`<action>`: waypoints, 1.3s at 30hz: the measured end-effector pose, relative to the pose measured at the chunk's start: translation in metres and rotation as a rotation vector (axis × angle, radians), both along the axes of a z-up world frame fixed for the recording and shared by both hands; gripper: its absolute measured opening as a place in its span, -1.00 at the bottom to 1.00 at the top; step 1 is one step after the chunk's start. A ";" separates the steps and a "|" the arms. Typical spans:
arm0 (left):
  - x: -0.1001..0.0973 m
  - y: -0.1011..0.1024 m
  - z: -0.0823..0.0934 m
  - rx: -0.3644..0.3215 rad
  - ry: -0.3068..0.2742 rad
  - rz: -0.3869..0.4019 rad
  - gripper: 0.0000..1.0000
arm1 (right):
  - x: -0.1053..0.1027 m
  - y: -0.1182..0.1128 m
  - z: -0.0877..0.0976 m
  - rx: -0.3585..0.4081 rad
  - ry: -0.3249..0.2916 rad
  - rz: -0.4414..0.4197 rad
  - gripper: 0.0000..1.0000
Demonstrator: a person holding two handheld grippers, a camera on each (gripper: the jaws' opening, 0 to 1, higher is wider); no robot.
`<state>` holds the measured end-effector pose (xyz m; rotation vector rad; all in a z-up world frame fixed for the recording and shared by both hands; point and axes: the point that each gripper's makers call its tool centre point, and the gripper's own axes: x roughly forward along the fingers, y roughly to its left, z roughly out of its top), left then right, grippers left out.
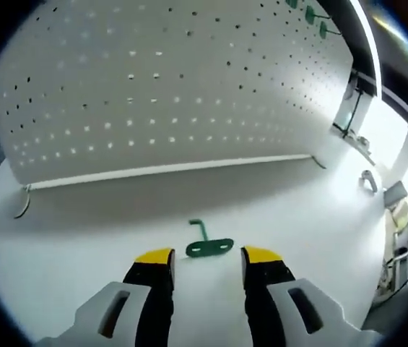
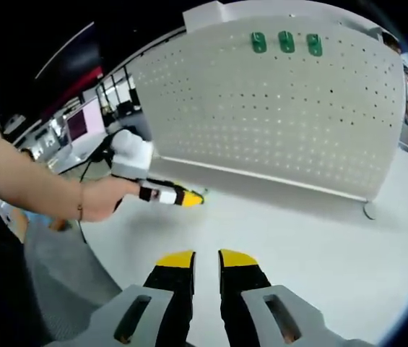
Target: Insert the hook assembly into the mounting plate slot until the hook locks in place.
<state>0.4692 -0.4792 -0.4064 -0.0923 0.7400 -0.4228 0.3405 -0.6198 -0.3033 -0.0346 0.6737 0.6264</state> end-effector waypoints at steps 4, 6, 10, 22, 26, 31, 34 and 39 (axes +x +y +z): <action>-0.006 -0.010 0.000 -0.015 0.000 -0.019 -0.30 | -0.001 0.001 0.000 0.001 0.001 0.002 -0.78; -0.004 -0.013 -0.003 -0.020 0.008 -0.030 -0.29 | -0.002 0.001 -0.001 0.000 0.002 0.002 -0.78; 0.002 -0.013 -0.006 -0.029 0.017 -0.032 -0.25 | -0.004 -0.002 -0.002 -0.005 0.007 0.001 -0.78; 0.019 -0.009 -0.008 -0.040 0.011 -0.062 -0.24 | -0.002 -0.008 -0.007 -0.010 0.018 -0.011 -0.78; 0.016 0.003 -0.005 -0.002 0.014 -0.004 -0.21 | -0.002 -0.007 -0.008 -0.010 0.021 -0.011 -0.78; 0.014 -0.009 -0.008 0.011 -0.009 -0.044 -0.21 | -0.004 -0.005 -0.011 -0.010 0.028 -0.003 -0.79; 0.020 -0.013 -0.006 0.004 -0.007 -0.017 -0.21 | -0.002 -0.007 -0.009 -0.011 0.023 -0.007 -0.79; 0.020 -0.013 -0.008 0.040 -0.022 -0.007 -0.26 | -0.003 -0.012 -0.010 -0.016 0.027 -0.017 -0.79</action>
